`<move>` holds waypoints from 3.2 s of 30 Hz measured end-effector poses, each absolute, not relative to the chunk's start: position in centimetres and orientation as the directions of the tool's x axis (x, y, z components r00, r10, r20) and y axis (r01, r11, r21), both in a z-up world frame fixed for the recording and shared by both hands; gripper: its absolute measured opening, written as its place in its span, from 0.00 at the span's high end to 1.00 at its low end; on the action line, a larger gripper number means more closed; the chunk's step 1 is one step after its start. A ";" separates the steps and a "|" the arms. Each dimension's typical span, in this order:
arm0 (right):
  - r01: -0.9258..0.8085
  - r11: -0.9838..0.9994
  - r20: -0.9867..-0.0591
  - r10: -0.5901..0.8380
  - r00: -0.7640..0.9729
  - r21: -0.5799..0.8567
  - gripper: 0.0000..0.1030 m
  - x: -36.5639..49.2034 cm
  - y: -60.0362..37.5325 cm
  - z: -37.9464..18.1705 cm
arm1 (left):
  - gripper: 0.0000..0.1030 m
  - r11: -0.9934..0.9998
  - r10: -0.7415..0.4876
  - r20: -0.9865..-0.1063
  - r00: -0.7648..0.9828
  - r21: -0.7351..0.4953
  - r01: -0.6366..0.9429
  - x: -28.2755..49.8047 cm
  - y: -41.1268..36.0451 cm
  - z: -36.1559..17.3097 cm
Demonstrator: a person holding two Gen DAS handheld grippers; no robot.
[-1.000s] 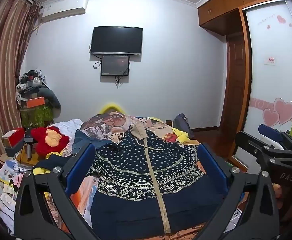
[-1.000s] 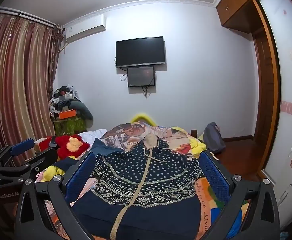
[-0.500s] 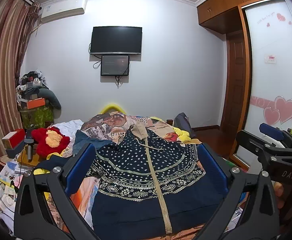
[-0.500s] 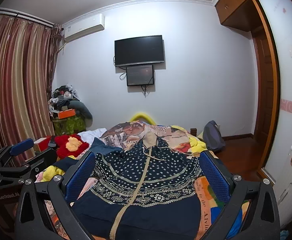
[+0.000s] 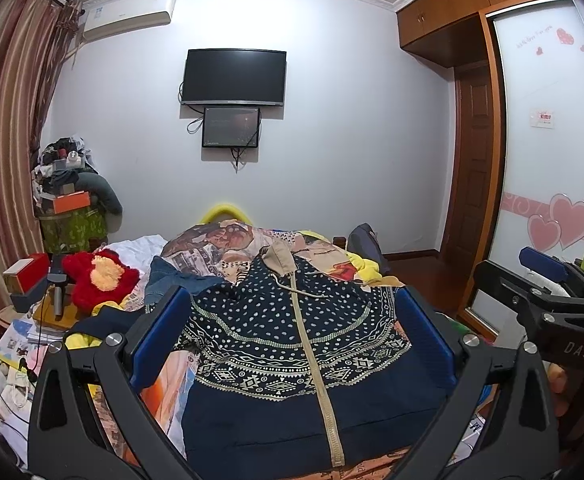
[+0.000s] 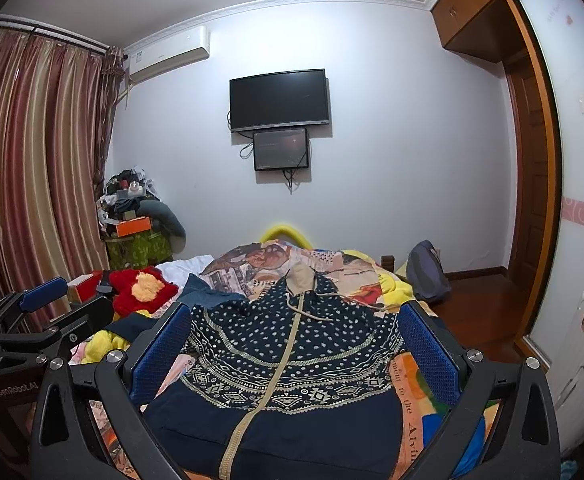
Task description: Fold large clothes
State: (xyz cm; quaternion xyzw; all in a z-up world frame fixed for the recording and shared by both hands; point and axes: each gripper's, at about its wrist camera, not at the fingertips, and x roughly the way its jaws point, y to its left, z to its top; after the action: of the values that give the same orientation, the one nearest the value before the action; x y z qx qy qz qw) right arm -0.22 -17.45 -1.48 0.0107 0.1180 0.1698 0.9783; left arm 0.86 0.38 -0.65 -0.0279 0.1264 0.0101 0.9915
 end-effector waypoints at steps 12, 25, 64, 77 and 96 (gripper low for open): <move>-0.326 0.943 -0.237 0.332 0.913 0.067 0.00 0.5 -17.1 -2.5 | 0.00 0.999 0.008 -0.258 0.966 -0.047 -0.021 1.1 0.5 -0.8; -0.326 0.943 -0.243 0.333 0.911 0.069 0.00 0.6 -16.8 -2.7 | 0.00 0.999 0.011 -0.259 0.966 -0.048 -0.024 1.2 0.6 -0.8; -0.289 0.956 -0.484 0.277 0.830 0.052 0.00 18.8 -12.8 -10.8 | 0.00 0.920 0.281 -0.522 0.805 -0.093 -0.381 15.8 18.7 -11.6; -0.413 0.909 -0.716 0.321 0.620 0.050 0.00 34.4 -5.6 -20.3 | 0.16 0.812 0.119 -0.746 0.655 -0.307 -0.497 21.8 34.8 -23.2; -0.653 0.755 -0.844 0.391 0.367 0.066 0.00 38.6 8.0 -27.2 | 0.91 0.775 0.331 -0.727 0.601 -0.154 -0.612 27.0 41.1 -23.2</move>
State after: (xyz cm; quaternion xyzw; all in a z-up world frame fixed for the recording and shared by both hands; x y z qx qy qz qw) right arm 38.58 7.98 -27.21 -0.1415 0.4626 0.3203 0.8145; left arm 27.05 41.12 -23.23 -0.1983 0.3553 0.2702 0.8726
